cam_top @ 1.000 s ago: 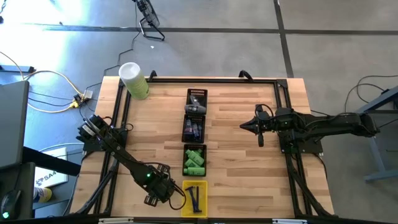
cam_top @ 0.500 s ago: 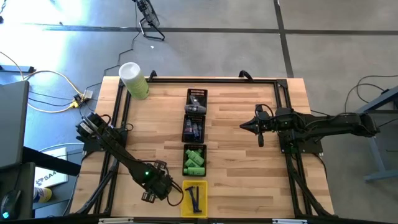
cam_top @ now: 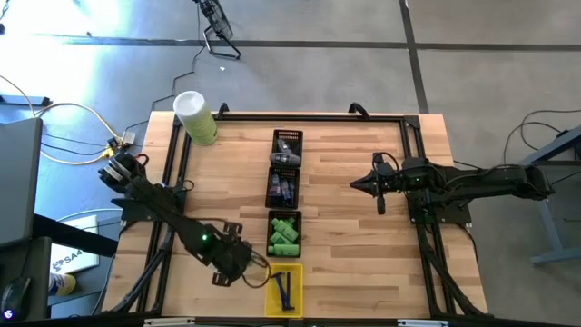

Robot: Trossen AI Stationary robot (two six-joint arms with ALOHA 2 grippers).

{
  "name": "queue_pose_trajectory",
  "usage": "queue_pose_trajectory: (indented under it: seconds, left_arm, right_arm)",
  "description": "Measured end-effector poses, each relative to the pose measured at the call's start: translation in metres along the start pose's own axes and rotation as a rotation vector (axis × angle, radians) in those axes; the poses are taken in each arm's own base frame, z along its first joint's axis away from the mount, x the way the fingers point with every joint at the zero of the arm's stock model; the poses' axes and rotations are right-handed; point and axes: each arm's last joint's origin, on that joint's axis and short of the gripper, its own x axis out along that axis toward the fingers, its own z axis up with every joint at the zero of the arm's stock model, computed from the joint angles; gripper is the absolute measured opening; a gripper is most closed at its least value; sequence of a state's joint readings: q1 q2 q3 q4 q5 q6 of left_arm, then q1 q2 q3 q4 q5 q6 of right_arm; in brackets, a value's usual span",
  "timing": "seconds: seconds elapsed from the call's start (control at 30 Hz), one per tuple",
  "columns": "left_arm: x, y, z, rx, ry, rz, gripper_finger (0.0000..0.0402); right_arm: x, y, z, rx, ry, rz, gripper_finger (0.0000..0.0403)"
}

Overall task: Pick & Place Travel size toiletries
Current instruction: Put the green shampoo bottle into the bottom black bin

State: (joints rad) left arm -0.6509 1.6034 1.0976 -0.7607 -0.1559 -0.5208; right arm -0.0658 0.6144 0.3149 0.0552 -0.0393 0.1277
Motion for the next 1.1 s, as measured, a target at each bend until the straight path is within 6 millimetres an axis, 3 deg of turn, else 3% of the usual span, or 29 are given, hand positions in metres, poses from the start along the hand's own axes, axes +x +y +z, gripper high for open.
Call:
queue_pose_trajectory:
  seconds: [0.37,0.6,0.83,1.1]
  left_arm:
    - [-0.035,0.051,0.052,-0.230,-0.212,0.085,0.0186]
    - [-0.042,0.085,0.076,-0.520,-0.343,0.067,0.0186]
    - [-0.030,0.102,0.092,-0.710,-0.415,0.035,0.0186]
    - [-0.003,0.098,0.096,-0.889,-0.353,-0.003,0.0186]
  right_arm:
    - [0.000,0.000,-0.002,0.000,0.019,0.015,0.0002]
    - [0.000,0.000,-0.005,0.006,0.053,0.010,0.0002]
    - [0.000,0.000,-0.004,0.004,0.045,0.012,0.0002]
    - [0.000,0.000,-0.004,0.001,0.045,0.012,0.0002]
